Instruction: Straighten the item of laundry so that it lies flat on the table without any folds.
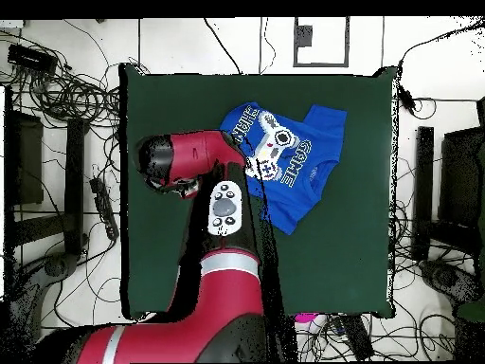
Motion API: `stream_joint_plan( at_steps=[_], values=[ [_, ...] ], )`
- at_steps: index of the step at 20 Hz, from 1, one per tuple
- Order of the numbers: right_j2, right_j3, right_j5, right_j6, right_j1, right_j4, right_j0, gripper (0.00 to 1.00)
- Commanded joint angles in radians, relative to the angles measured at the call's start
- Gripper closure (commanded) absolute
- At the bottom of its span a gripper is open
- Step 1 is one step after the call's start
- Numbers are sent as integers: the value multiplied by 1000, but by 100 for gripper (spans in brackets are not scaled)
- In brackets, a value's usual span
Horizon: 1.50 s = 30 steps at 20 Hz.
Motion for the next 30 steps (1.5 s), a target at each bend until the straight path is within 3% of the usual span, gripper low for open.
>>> stream_joint_plan(
  at_steps=[1, 7, 11, 19, 30],
  values=[
    [-79, -202, 54, 28, 51, -121, 53, 0],
    [-154, -335, 33, 49, 135, -216, 65, 0],
    [-154, -431, 16, 12, 220, -254, 28, 0],
    [-84, -558, -36, -115, 355, -264, -65, 0],
    [-98, -637, -125, -93, 448, -271, -83, 0]
  ],
)
